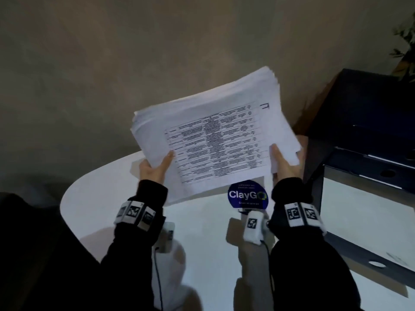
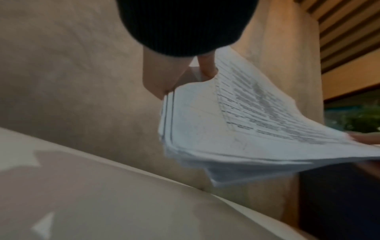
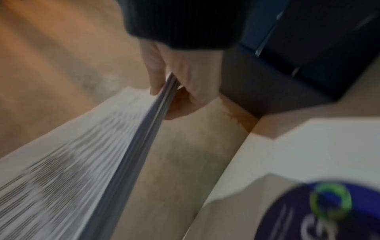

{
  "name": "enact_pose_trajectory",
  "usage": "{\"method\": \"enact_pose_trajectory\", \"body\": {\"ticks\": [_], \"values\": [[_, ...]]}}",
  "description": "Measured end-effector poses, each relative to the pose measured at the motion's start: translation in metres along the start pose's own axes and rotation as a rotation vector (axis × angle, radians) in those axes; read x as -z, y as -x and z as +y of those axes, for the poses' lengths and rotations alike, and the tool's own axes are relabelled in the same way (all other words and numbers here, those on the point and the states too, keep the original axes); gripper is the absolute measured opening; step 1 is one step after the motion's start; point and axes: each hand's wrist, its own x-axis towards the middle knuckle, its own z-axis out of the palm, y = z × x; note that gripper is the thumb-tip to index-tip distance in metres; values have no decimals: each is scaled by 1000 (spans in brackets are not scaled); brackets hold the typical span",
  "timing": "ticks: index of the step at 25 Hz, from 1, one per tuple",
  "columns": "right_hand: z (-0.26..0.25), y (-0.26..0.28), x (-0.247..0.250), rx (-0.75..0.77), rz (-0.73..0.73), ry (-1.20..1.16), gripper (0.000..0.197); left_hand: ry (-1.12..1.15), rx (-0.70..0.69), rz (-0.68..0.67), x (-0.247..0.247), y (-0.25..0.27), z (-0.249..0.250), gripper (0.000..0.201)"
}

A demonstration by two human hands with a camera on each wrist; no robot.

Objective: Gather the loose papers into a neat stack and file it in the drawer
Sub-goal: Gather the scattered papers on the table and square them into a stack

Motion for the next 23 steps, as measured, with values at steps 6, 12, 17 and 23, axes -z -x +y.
{"method": "enact_pose_trajectory", "body": {"ticks": [6,12,17,23], "values": [[-14,-13,19,183,-371,362,28,-82,-74,-91,25,-12,4,21],[4,1,11,120,-326,291,20,-120,-126,-60,18,-5,13,33],[8,16,1,171,-326,202,80,-19,-236,-147,19,0,22,39],[-7,18,-4,692,-283,496,65,89,-403,143,3,7,38,16]]}}
